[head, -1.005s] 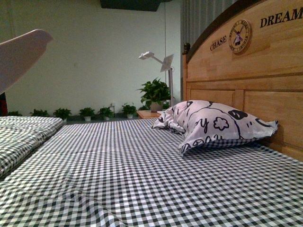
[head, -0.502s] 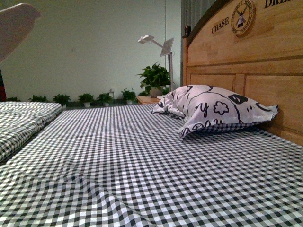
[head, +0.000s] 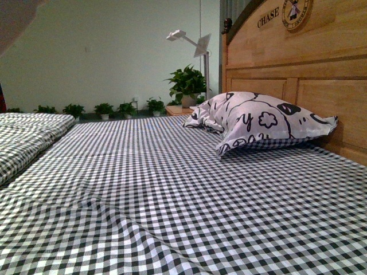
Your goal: Clean up trash
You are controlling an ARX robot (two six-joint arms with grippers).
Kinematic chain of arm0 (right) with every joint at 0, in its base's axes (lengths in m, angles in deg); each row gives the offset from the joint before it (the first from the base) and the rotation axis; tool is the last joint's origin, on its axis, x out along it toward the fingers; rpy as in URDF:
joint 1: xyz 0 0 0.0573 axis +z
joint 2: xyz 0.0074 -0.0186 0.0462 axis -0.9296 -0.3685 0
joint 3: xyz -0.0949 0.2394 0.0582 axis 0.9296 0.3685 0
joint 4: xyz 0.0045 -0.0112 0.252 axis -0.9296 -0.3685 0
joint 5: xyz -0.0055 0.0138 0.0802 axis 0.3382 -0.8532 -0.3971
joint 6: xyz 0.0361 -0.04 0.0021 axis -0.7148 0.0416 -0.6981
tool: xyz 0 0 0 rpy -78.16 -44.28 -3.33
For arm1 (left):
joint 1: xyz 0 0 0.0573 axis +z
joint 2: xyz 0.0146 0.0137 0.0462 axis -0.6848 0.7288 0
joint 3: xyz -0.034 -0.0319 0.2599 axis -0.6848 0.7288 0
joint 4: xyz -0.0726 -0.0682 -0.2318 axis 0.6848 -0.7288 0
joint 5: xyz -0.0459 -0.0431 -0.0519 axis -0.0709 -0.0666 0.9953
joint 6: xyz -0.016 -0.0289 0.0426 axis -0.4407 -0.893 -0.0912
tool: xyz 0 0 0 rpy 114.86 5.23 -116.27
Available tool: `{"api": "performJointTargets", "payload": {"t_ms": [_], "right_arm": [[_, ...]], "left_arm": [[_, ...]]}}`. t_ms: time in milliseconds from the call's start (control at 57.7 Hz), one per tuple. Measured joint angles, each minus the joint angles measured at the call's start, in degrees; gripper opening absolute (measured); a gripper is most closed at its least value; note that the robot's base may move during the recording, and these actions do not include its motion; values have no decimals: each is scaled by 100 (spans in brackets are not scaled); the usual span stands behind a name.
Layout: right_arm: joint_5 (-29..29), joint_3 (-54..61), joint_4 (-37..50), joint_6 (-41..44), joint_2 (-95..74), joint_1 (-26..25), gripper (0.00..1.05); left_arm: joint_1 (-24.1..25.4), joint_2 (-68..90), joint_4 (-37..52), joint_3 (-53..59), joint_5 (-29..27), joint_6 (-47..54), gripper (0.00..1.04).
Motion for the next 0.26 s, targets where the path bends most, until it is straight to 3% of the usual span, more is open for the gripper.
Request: {"api": "performJointTargets", "payload": {"t_ms": [260], "right_arm": [[0, -2, 0, 0, -2, 0, 22]], "left_arm": [[0, 0, 0, 0, 0, 0, 28]]}}
